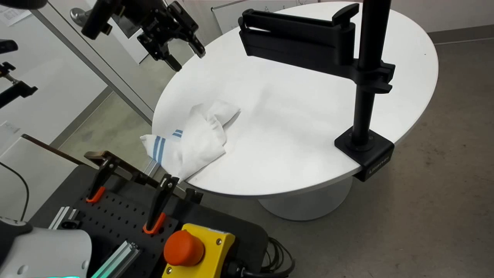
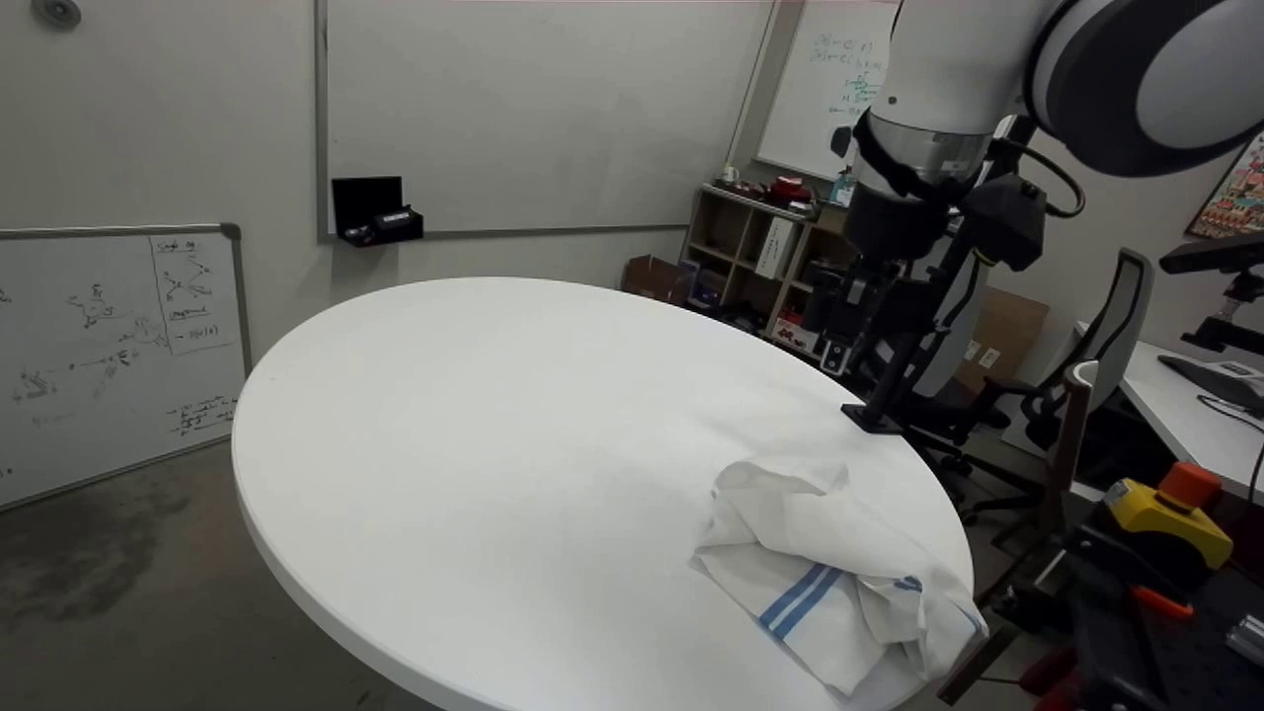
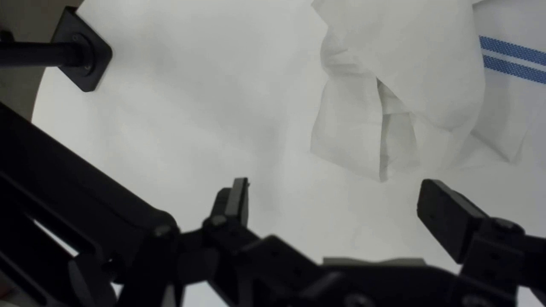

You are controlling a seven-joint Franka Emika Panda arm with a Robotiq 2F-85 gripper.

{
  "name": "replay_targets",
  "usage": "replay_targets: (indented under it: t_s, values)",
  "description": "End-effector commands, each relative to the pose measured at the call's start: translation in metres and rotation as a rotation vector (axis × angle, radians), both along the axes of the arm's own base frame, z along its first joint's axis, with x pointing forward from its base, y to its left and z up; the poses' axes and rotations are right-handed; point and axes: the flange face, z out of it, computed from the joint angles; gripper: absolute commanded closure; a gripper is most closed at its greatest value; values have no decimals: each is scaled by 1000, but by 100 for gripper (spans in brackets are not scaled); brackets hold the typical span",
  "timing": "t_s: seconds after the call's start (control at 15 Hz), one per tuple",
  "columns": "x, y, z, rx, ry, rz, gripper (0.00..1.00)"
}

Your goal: Hang the towel on the stand

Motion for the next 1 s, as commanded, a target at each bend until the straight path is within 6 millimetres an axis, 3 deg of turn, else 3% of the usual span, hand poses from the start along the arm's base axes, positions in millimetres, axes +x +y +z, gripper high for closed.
replay_targets:
  t_s: [0.0, 0.47, 0.93]
  values:
    - [6, -5, -27, 2, 19, -80, 0]
    - [8, -31, -85, -1, 95, -186, 0]
    - [27, -20, -137, 53, 164, -190, 0]
